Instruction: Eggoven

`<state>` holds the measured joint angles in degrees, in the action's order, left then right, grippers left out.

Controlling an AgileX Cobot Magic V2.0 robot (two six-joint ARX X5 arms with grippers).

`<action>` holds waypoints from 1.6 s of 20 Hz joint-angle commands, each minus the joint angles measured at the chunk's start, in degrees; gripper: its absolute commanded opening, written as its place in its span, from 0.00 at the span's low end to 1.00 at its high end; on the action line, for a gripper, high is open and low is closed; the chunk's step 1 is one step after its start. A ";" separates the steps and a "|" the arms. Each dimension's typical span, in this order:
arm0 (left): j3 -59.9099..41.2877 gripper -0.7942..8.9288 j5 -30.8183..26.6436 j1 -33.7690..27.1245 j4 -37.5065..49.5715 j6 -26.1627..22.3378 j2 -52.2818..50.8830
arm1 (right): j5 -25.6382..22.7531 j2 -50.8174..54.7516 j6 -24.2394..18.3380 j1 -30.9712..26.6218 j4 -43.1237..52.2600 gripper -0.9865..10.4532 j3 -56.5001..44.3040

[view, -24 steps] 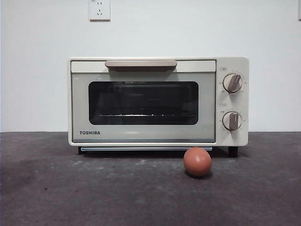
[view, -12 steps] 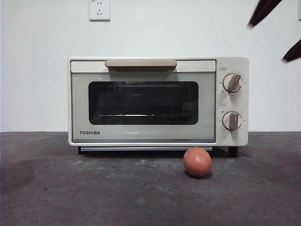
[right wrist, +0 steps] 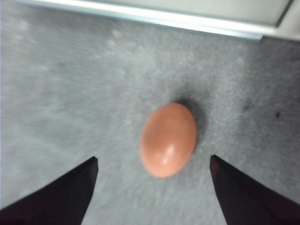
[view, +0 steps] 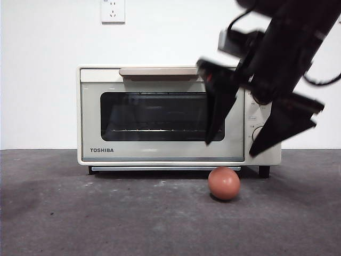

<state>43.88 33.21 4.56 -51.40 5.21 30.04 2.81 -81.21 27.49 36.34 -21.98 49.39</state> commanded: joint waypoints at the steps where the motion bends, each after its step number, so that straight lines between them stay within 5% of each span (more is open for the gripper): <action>1: 1.07 0.09 0.33 0.63 0.39 -0.87 0.26 | -1.36 -4.50 0.94 0.46 1.18 0.41 1.99; 14: 1.07 0.09 0.28 2.01 0.42 -0.92 0.31 | -1.88 -16.72 0.92 0.44 3.17 0.39 6.56; 24: 1.07 0.09 0.26 2.01 0.46 -0.90 0.37 | -1.05 -16.92 0.31 0.44 1.75 0.09 6.56; 32: 1.27 0.09 0.26 3.91 10.62 2.19 5.18 | 1.68 -5.20 -3.91 1.86 -5.97 0.09 6.60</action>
<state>43.90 33.19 8.47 -41.47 6.76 34.92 4.49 -86.74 25.32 37.60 -28.12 54.98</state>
